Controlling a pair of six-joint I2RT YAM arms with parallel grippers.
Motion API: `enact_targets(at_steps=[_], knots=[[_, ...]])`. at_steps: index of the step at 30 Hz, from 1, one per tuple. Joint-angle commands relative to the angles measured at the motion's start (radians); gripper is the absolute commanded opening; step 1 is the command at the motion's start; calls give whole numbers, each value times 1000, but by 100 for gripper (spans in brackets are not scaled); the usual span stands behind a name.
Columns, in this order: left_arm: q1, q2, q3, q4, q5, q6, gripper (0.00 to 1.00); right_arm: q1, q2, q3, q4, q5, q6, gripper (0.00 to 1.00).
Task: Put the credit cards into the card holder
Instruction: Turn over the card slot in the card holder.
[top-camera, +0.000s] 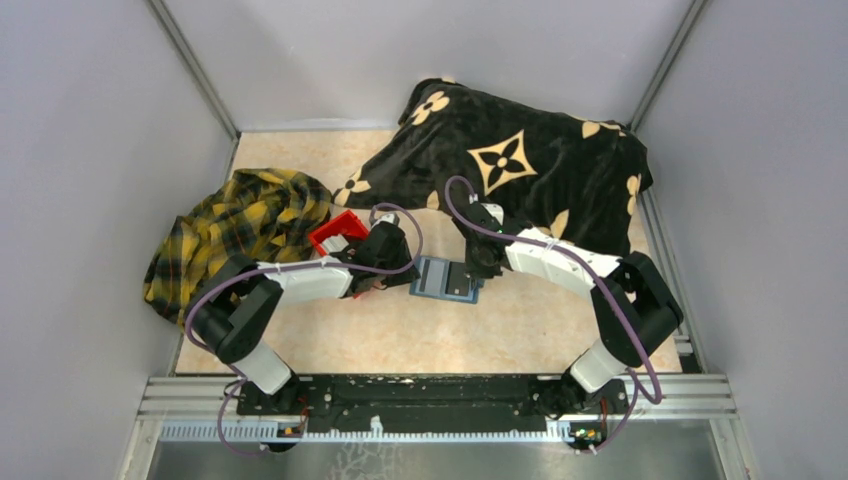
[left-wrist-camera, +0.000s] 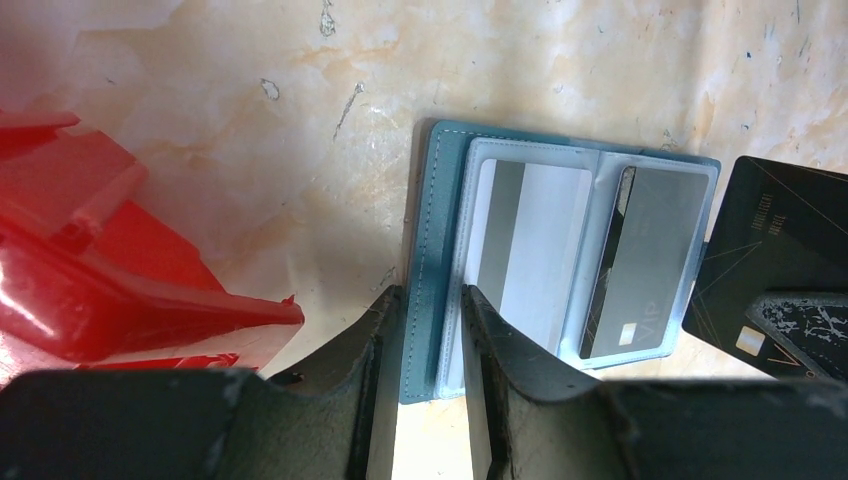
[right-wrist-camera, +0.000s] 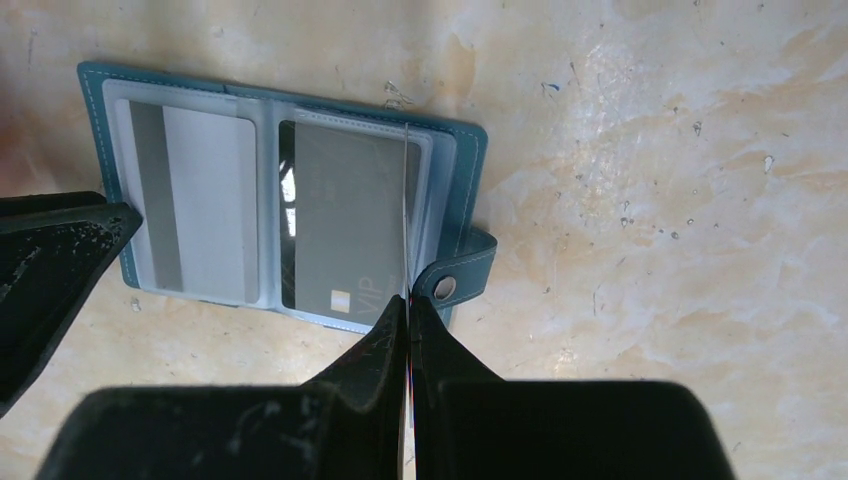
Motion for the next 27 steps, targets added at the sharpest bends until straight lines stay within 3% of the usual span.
enact_targets(at_steps=[1, 27], knots=[[-4, 36, 4, -36, 7, 19, 35, -20, -44, -18, 47, -12, 16, 0], [-6, 39, -21, -30, 8, 6, 34, -67, -106, -125, 141, -50, 85, 0]])
